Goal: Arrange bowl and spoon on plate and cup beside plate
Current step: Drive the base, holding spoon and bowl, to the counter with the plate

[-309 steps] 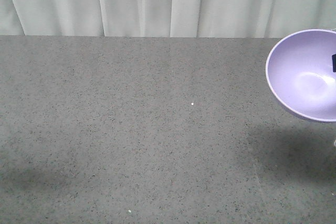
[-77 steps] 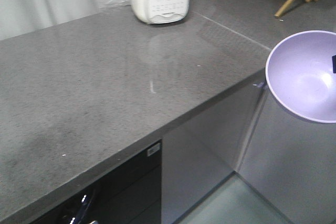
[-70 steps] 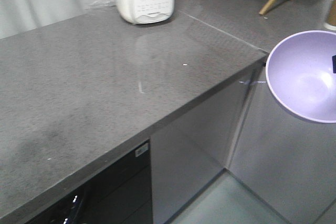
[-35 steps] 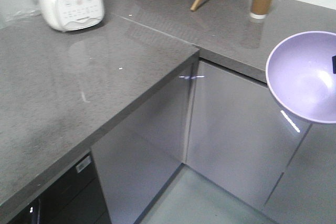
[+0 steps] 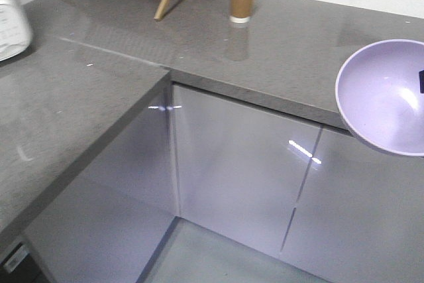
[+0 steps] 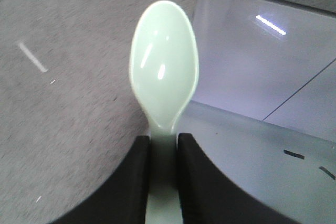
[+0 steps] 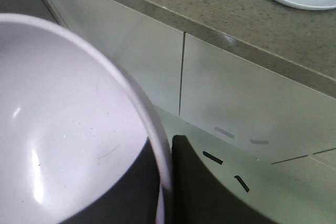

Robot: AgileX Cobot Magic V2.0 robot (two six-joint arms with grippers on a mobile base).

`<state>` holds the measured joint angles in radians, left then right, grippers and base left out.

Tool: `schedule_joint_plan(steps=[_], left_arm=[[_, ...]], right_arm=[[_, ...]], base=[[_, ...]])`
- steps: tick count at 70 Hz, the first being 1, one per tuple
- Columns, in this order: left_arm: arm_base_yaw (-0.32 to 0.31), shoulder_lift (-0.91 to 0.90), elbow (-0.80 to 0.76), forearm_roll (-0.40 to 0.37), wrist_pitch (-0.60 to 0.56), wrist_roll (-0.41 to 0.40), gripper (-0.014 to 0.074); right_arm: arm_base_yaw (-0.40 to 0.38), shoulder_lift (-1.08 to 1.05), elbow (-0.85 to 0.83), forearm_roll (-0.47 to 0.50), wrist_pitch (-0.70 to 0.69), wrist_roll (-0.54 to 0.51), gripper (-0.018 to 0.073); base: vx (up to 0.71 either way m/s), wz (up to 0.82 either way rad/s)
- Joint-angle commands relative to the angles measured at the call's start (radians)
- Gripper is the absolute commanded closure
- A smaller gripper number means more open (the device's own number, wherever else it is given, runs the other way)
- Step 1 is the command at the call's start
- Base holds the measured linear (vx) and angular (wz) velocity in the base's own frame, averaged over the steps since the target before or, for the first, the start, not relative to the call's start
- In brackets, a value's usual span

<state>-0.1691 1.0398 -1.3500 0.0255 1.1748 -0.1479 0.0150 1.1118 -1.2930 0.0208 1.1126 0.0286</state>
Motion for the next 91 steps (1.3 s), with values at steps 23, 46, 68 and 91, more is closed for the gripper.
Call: schedule_joint_plan(steps=[23, 46, 68, 91], left_arm=[[-0.006, -0.008, -0.026, -0.002, -0.054, -0.011, 0.0603], [-0.006, -0.008, -0.026, -0.002, -0.054, -0.011, 0.0603], [-0.006, -0.008, -0.026, -0.002, -0.054, -0.011, 0.0603], [-0.006, -0.008, -0.026, -0.002, -0.054, -0.011, 0.0603]], right_arm=[[-0.001, -0.02, -0.029, 0.001, -0.055, -0.003, 0.057], [-0.001, -0.02, -0.029, 0.001, -0.055, -0.003, 0.057], [-0.001, -0.02, -0.029, 0.001, -0.055, -0.003, 0.057], [-0.001, -0.02, -0.029, 0.001, -0.055, -0.003, 0.057]], base=[[0.12, -0.48], [0.13, -0.39], [0.14, -0.24], [0.14, -0.14]])
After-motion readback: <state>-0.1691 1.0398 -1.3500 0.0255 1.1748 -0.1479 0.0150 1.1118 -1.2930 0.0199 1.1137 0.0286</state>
